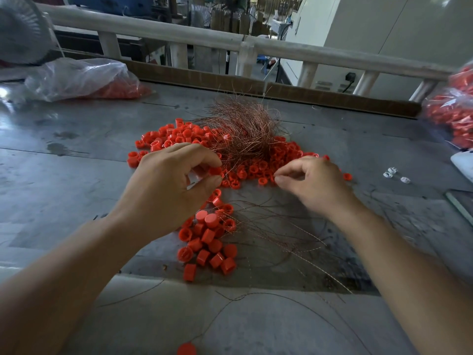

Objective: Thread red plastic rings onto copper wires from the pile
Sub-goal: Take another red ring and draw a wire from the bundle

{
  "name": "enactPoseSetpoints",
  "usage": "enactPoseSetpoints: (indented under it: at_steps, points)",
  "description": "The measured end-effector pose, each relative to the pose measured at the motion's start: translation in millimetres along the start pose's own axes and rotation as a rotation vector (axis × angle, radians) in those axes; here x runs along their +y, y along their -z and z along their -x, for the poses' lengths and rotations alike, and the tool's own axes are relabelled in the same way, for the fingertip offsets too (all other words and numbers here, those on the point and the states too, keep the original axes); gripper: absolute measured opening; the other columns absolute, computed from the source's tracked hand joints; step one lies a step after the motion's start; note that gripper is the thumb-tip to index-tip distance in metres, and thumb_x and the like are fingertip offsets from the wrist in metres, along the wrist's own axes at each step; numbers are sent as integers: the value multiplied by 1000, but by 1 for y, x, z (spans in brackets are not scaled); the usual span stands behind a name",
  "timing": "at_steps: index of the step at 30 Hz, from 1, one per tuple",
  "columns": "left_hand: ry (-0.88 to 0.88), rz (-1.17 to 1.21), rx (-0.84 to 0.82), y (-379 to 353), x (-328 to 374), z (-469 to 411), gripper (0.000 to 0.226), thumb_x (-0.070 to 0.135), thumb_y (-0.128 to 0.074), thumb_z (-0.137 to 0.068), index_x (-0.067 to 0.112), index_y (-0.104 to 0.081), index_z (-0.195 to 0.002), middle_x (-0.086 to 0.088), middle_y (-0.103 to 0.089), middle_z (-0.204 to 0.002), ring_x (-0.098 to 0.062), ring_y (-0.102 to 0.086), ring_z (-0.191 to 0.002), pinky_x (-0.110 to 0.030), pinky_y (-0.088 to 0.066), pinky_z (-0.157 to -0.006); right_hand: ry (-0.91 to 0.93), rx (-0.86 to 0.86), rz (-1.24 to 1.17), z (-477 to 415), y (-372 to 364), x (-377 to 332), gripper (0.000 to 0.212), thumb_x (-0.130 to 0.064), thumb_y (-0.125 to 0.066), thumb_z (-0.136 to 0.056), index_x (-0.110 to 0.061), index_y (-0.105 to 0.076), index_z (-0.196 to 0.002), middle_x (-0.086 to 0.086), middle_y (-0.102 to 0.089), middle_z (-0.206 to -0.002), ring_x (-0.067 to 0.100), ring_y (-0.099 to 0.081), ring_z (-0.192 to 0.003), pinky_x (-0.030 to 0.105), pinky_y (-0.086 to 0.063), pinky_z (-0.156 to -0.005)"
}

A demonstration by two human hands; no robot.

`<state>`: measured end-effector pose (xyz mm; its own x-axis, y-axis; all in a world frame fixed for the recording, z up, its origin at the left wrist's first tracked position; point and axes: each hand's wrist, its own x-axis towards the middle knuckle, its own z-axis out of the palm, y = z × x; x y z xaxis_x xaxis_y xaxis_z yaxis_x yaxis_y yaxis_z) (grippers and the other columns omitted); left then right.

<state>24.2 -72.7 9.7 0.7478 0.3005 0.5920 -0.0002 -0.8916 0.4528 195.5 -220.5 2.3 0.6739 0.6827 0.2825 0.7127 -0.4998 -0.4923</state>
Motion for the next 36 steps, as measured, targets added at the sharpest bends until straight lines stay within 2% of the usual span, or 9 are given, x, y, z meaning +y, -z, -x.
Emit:
enactPoseSetpoints:
  at_steps: [5,8,14,17,20,23,30,34,36]
  points:
    - [-12,-11,2,-1,0,0,18,19,-71,-73,11,-70,-88,11,-59,-78,7,-53,-68,-11,-45,-62,22,-63,75,2,-2,-1,15,-24,-64,-84,-24,-70,-98,-6,-56,-96,5,-48,-83,-2,-30,-63]
    - [-7,2,-5,0,1,0,21,23,-65,-72,11,-70,-88,11,-59,-77,8,-53,-71,-13,-46,-65,11,23,114,2,0,-1,14,-23,-66,-82,-22,-70,-95,-2,-60,-95,13,-55,-88,20,-42,-77]
    - [-32,-14,-20,-1,0,1,17,16,-72,-72,10,-70,-88,9,-60,-78,6,-53,-69,-13,-43,-64,-113,-52,257,1,-4,4,12,-36,-67,-79,-27,-59,-75,-11,-57,-71,11,-53,-72,22,-35,-57]
    - [-19,-17,-28,0,0,1,18,19,-70,-73,11,-70,-89,10,-60,-78,7,-53,-69,-11,-42,-64,-107,-35,270,0,-6,4,17,-32,-65,-82,-27,-56,-68,-16,-46,-62,10,-47,-68,22,-31,-58]
    - [-35,-27,-20,-1,-1,1,18,12,-75,-73,11,-70,-90,10,-60,-80,7,-53,-70,-12,-41,-65,-115,34,214,0,2,6,17,-29,-64,-82,-26,-57,-66,-12,-52,-65,14,-50,-69,22,-33,-57]
    - [-11,7,-11,0,-1,1,25,22,-69,-73,14,-69,-96,18,-57,-80,7,-56,-68,-8,-45,-63,-107,185,121,2,14,2,26,-25,-65,-80,-27,-53,-57,-16,-53,-58,10,-52,-60,22,-34,-54]
    - [-131,72,-94,-5,5,3,22,25,-65,-74,16,-72,-92,12,-57,-98,3,-54,-86,-11,-47,-75,111,185,8,17,22,-25,13,-18,-69,-77,-24,-65,-66,-17,-53,-60,-1,-48,-54,10,-36,-54]
    - [-185,95,-178,-12,6,6,19,19,-66,-73,13,-73,-89,9,-53,-118,1,-54,-97,-9,-45,-79,327,146,-54,28,17,-41,5,-15,-71,-76,-14,-70,-71,-6,-59,-65,4,-50,-58,18,-42,-56]
    - [-216,82,-187,-14,6,7,19,14,-67,-71,12,-73,-89,10,-54,-115,1,-53,-99,-10,-43,-84,442,126,-81,33,14,-46,6,-17,-68,-75,-12,-70,-73,-1,-61,-68,9,-54,-61,22,-44,-57]
